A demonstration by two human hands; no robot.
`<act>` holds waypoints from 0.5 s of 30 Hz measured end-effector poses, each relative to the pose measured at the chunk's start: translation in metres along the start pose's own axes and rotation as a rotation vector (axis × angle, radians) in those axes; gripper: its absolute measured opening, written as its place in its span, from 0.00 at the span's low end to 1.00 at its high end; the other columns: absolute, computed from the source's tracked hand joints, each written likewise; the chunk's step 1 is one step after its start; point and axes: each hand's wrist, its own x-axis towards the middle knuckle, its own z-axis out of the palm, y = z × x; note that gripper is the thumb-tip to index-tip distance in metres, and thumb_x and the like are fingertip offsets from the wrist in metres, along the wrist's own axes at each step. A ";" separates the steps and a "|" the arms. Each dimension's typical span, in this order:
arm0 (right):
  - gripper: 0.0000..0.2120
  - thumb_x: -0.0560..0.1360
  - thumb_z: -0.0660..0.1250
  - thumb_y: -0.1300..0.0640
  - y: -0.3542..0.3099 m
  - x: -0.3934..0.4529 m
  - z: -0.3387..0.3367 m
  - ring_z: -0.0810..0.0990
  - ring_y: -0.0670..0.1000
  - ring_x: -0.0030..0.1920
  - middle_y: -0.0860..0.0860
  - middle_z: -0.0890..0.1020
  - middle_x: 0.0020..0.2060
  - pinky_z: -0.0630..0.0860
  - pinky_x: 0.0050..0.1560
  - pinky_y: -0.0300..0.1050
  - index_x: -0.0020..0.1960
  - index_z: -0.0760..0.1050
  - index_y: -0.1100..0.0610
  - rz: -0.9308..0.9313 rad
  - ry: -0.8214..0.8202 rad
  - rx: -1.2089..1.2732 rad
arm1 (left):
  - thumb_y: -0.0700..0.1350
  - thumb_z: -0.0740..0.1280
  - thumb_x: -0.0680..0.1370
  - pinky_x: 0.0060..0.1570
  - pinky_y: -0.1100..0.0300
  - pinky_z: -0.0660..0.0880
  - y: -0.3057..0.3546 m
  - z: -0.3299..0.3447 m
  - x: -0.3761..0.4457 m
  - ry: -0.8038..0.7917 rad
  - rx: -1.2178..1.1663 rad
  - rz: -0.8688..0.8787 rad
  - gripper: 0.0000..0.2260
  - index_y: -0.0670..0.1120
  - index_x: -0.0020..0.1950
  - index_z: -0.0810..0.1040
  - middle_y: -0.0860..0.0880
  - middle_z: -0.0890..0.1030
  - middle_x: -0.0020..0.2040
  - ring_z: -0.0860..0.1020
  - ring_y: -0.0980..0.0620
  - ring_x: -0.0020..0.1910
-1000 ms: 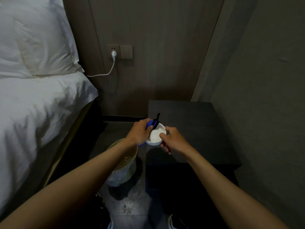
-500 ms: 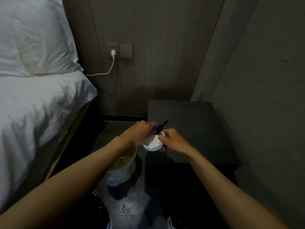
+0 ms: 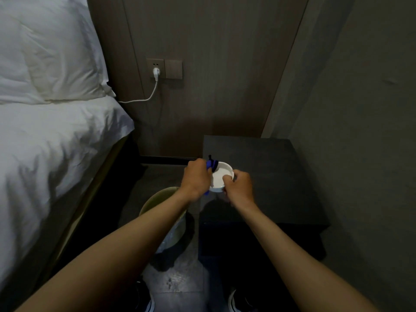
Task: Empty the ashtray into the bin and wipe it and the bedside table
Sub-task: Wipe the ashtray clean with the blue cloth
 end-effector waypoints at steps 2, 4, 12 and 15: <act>0.10 0.78 0.63 0.57 0.002 -0.002 0.003 0.83 0.52 0.43 0.53 0.83 0.44 0.80 0.38 0.45 0.56 0.79 0.55 -0.005 0.051 -0.016 | 0.43 0.65 0.81 0.43 0.58 0.77 0.003 0.004 -0.003 0.019 -0.030 -0.104 0.09 0.42 0.58 0.80 0.45 0.82 0.52 0.80 0.51 0.46; 0.10 0.78 0.62 0.56 0.006 -0.003 0.004 0.84 0.53 0.43 0.53 0.83 0.44 0.82 0.39 0.48 0.58 0.77 0.55 0.009 0.058 -0.008 | 0.42 0.65 0.80 0.40 0.60 0.71 0.006 0.006 -0.006 0.002 -0.086 -0.183 0.09 0.41 0.59 0.78 0.44 0.81 0.51 0.77 0.51 0.44; 0.12 0.80 0.60 0.56 0.011 -0.003 -0.001 0.80 0.53 0.32 0.59 0.79 0.48 0.70 0.21 0.36 0.58 0.59 0.49 0.055 0.014 0.085 | 0.43 0.66 0.81 0.38 0.62 0.70 0.005 0.014 -0.009 -0.055 -0.410 -0.365 0.13 0.41 0.64 0.76 0.46 0.77 0.51 0.74 0.55 0.39; 0.11 0.81 0.59 0.56 0.010 -0.002 0.001 0.80 0.54 0.34 0.60 0.78 0.50 0.71 0.21 0.36 0.58 0.58 0.49 0.055 0.016 0.085 | 0.44 0.65 0.81 0.42 0.60 0.72 0.009 0.016 -0.012 -0.046 -0.531 -0.423 0.13 0.42 0.64 0.76 0.46 0.78 0.51 0.76 0.53 0.42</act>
